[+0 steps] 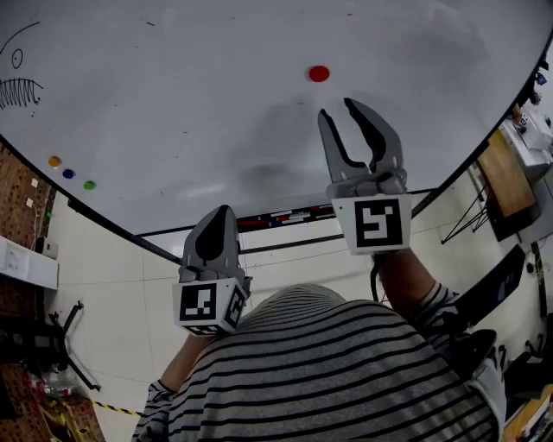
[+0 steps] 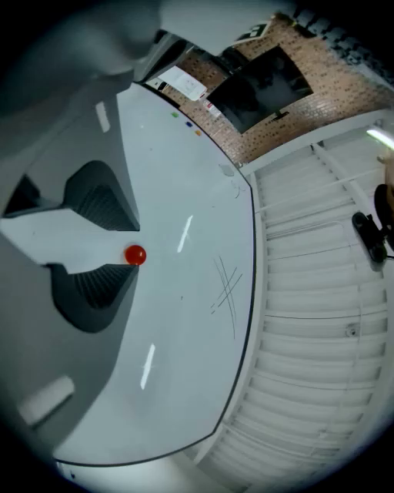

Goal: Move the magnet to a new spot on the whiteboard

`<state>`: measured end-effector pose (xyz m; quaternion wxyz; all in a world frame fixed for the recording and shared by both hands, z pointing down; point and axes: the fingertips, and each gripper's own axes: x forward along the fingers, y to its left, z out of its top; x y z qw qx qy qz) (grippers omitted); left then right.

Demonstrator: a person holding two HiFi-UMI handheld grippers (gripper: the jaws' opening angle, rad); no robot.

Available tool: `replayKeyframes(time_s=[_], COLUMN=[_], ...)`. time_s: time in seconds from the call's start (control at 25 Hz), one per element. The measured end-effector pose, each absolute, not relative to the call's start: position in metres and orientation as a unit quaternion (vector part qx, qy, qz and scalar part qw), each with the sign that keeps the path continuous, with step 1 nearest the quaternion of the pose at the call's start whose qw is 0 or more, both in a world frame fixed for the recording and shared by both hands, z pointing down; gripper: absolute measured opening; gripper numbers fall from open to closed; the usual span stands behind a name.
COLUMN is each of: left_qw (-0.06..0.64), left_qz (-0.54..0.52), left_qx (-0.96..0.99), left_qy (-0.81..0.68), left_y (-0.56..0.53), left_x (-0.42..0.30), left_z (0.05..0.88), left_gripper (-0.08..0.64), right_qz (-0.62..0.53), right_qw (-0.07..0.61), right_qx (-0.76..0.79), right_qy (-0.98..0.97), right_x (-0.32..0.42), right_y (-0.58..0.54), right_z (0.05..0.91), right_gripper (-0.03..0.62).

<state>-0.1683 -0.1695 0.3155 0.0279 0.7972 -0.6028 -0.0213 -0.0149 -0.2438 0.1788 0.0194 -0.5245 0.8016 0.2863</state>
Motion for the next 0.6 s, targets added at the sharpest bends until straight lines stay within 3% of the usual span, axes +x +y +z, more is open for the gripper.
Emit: replayKeyframes(time_s=[0.6], left_qw=[0.035], left_qz=[-0.033], left_qx=[0.796], left_qy=[-0.603], left_y=[-0.193], left_x=[-0.210], left_z=[0.321], left_gripper=[0.017], right_qz=[0.300], right_qw=[0.025], right_qx=[-0.573], right_qy=[0.762], right_x=[-0.033], right_y=[-0.298], right_z=[0.162], right_gripper=[0.123])
